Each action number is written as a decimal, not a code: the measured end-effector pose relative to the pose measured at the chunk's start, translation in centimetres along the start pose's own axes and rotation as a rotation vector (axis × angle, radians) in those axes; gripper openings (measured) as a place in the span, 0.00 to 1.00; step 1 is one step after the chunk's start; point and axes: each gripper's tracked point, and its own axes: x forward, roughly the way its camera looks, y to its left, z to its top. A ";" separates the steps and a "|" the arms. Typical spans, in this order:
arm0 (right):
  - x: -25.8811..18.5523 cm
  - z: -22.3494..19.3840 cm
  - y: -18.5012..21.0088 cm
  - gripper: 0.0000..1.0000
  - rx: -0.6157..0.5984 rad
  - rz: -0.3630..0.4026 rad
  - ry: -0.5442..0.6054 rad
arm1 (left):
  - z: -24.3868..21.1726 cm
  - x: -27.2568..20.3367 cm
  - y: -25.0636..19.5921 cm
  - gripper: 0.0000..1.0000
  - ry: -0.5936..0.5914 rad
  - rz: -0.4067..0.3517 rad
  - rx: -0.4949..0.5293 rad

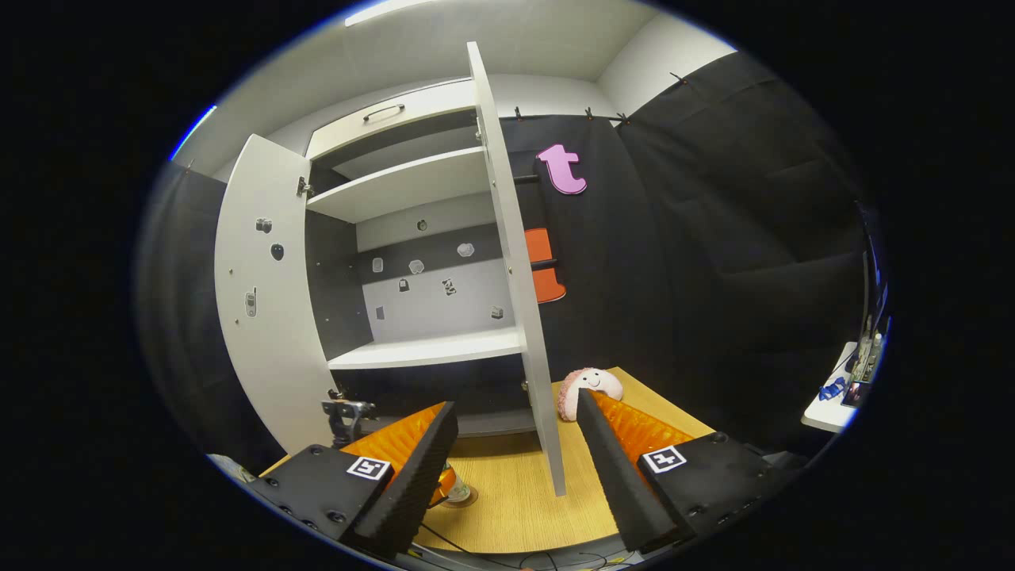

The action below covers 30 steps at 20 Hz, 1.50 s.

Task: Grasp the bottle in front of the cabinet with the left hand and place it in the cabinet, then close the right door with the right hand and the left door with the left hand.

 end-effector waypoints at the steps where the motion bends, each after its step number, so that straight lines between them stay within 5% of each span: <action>1: 0.2 0.0 0.1 0.99 0.004 0.005 0.001 | 1.6 -1.0 -0.3 0.77 -0.028 0.000 0.031; 7: 0.6 -0.3 0.6 0.99 0.035 0.030 0.003 | 14.0 -7.0 -2.5 0.77 -0.235 0.026 0.147; 16: 0.4 -0.6 -1.4 0.99 0.077 -0.007 -0.009 | 33.9 -11.3 -4.1 0.76 -0.474 0.008 0.053; 21: -0.1 0.0 -4.3 0.99 0.074 -0.076 -0.039 | 40.8 -4.7 -1.1 0.77 -0.413 0.020 0.072; 26: -0.4 0.1 -7.4 0.99 0.095 -0.153 -0.053 | 41.2 3.7 1.7 0.77 -0.303 0.080 0.143; 30: -0.9 0.6 -9.5 0.99 0.122 -0.203 -0.066 | 39.1 9.3 2.5 0.77 -0.204 0.059 0.122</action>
